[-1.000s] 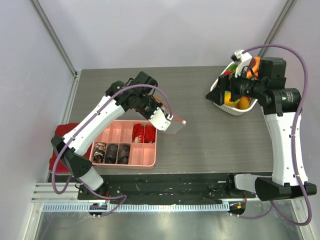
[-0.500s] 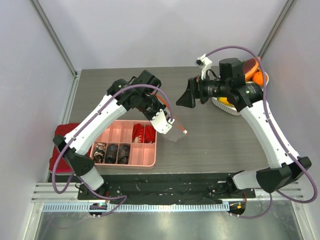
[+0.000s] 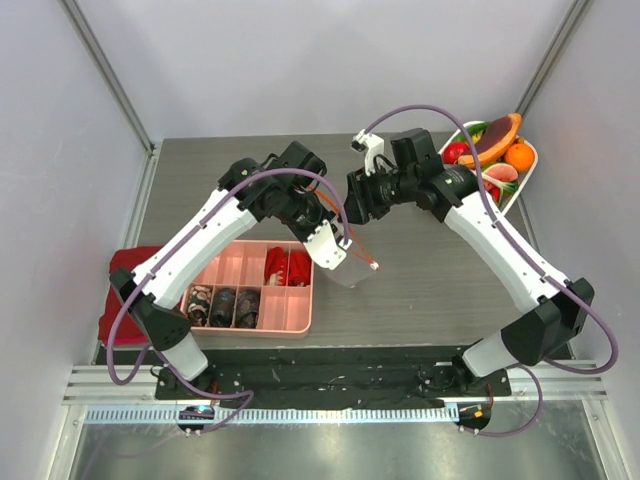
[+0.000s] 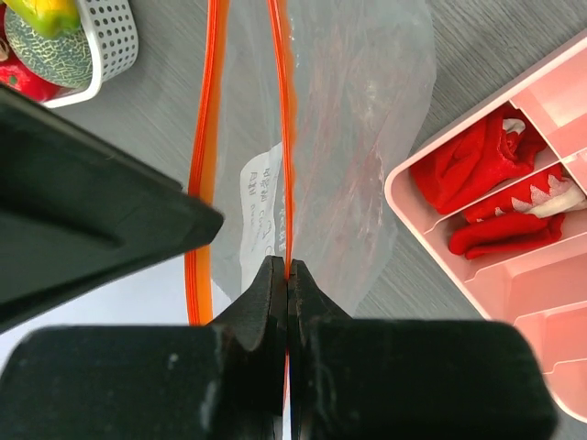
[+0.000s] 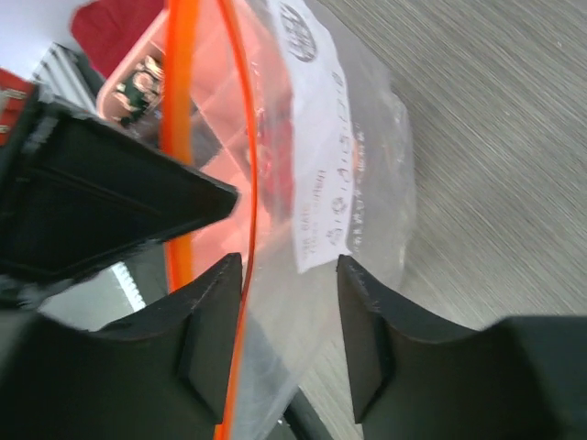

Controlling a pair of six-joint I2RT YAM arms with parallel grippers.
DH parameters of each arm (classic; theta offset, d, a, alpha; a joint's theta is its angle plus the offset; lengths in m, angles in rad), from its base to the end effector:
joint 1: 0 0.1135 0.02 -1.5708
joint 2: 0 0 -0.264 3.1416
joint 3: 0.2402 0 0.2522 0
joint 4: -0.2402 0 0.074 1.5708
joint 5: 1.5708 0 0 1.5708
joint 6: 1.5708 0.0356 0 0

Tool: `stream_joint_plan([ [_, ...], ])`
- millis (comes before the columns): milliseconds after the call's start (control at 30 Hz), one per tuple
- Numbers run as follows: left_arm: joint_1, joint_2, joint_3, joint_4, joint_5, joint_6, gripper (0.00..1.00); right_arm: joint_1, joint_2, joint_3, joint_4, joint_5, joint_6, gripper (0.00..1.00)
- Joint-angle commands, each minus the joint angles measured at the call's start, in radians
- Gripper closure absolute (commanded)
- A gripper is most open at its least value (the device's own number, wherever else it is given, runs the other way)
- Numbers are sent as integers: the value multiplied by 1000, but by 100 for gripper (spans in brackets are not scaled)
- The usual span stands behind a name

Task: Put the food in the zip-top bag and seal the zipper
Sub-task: Open the zipper of the food storage bag.

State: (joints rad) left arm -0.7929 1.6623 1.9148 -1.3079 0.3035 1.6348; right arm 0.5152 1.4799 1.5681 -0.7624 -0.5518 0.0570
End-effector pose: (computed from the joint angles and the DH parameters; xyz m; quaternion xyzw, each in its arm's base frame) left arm 0.2167 -0.2351 0.4017 0.9091 0.2979 -0.0305 0.2897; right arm 0.2660 0.1721 0.3926 -0.3119 0.8176 0.3532 0.3308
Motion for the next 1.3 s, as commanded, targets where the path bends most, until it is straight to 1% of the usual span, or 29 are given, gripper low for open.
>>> stream_joint_plan([
  [0,-5,-18,17,1,36,5,100,9,-13,-32,34,69,-31,54],
  [33,-3,-19,9,5,36,2,100,9,-20,-43,34,72,-31,54],
  [100,0,-27,-3,19,37,-15,100,9,-46,-78,34,69,-34,62],
  [133,3,-26,-5,21,46,-23,100,8,-53,-88,34,70,-37,72],
  [200,20,-27,-7,36,63,-42,100,8,-75,-111,32,92,-39,88],
  [233,27,-29,-5,45,77,-76,100,3,-82,-117,34,101,-37,99],
  [300,40,-42,-16,110,108,-130,99,-10,-102,-128,35,115,-19,99],
  [333,53,-52,-45,149,118,-227,98,-32,-110,-126,40,121,-3,99],
  [367,60,-67,-66,273,124,-303,96,-49,-115,-126,46,119,13,99],
  [400,69,-93,-88,335,129,-373,88,-69,-125,-125,55,106,62,99],
  [433,89,-107,-121,388,137,-530,82,-90,-128,-123,80,102,88,99],
  [467,104,-117,-134,492,157,-614,74,-124,-133,-123,99,102,127,99],
  [500,116,-127,-143,540,164,-715,60,-141,-142,-123,118,107,194,99],
  [533,127,-139,-145,574,174,-792,54,-153,-148,-125,170,116,240,99],
  [567,151,-142,-142,614,187,-928,49,-174,-159,-140,207,133,280,99],
  [600,158,-145,-135,642,178,-1008,41,-182,-167,-148,242,150,362,99],
  [633,167,-144,-122,673,157,-1096,38,-184,-171,-154,299,162,398,99],
  [667,190,-141,-112,714,143,-1274,35,-184,-170,-158,319,173,432,99],
  [700,207,-138,-102,729,123,-1352,27,-185,-168,-163,339,179,476,99],
  [733,222,-127,-96,745,99,-1448,24,-185,-167,-167,378,199,550,99],
  [767,231,-122,-91,780,39,-1540,24,-184,-165,-181,397,207,591,99],
  [800,231,-118,-86,782,-57,-1714,18,-184,-167,-192,419,213,625,99],
  [833,233,-108,-77,776,-169,-1775,18,-185,-168,-204,469,220,695,99],
  [867,239,-86,-42,730,-187,-1815,18,-182,-171,-230,500,225,728,99],
  [900,239,-76,-30,711,-194,-1874,16,-181,-173,-244,558,230,756,99],
  [967,242,-68,-30,699,-219,-1938,16,-164,-167,-253,581,282,802,99],
  [1000,242,-72,-39,708,-222,-1990,16,-155,-162,-247,589,297,810,99],
  [1100,239,-81,-66,762,-213,-2081,15,-124,-138,-247,626,326,854,99],
  [1267,213,-61,-86,777,-259,-2136,18,-84,-95,-256,664,342,914,99],
])
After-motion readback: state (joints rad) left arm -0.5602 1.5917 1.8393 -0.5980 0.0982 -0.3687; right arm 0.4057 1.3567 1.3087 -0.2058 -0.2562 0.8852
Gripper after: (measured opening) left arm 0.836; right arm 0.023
